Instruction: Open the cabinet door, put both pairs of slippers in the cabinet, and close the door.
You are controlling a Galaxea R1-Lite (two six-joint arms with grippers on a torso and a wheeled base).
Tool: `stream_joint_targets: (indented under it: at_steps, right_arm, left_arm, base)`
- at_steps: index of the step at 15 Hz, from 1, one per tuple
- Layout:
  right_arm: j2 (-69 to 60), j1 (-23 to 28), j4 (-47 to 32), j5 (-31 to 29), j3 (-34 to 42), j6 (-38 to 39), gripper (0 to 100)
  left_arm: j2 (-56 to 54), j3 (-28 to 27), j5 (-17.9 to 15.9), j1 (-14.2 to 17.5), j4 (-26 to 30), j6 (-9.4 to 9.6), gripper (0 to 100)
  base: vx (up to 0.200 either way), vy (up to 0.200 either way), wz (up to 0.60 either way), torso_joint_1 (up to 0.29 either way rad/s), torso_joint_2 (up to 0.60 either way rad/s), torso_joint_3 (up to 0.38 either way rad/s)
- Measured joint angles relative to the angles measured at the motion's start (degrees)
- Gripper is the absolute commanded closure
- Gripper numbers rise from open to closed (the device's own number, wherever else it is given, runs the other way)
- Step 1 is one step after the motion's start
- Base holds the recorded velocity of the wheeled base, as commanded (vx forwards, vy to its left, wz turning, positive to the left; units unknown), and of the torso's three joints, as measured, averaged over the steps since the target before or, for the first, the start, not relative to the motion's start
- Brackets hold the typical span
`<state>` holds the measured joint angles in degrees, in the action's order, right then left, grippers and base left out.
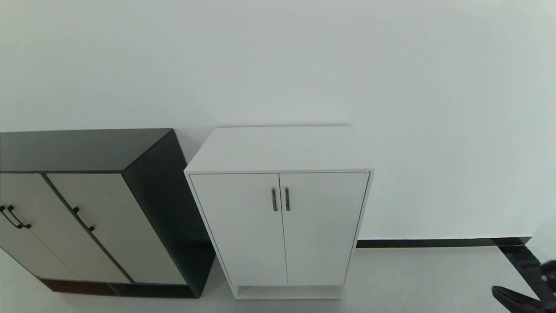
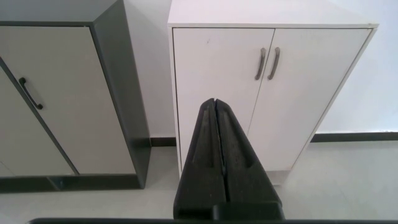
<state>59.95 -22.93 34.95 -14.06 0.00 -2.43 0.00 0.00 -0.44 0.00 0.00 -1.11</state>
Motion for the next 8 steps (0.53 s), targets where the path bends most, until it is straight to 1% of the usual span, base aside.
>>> stream_joint_targets:
  at_steps: [5,7,8]
  right_arm:
    - [-26.0,-0.1,-24.5,3.0,-0.1,-0.3,100]
    - [-34.7,0.0,-31.7,5.3,-0.3,-0.4,100]
    - [-37.9,0.4,-33.4,6.6,-0.5,-0.5,100]
  left_arm:
    - [0.0,0.0,0.0,0.0,0.0,0.00,100]
    - [0.0,0.0,0.0,0.0,0.0,0.07,100]
    - [0.0,0.0,0.0,0.0,0.0,0.05,100]
  base:
    - [0.000,0.000,0.00,0.000,0.00,0.000]
    - [0.000,0.000,0.00,0.000,0.00,0.000]
    - [0.000,0.000,0.00,0.000,0.00,0.000]
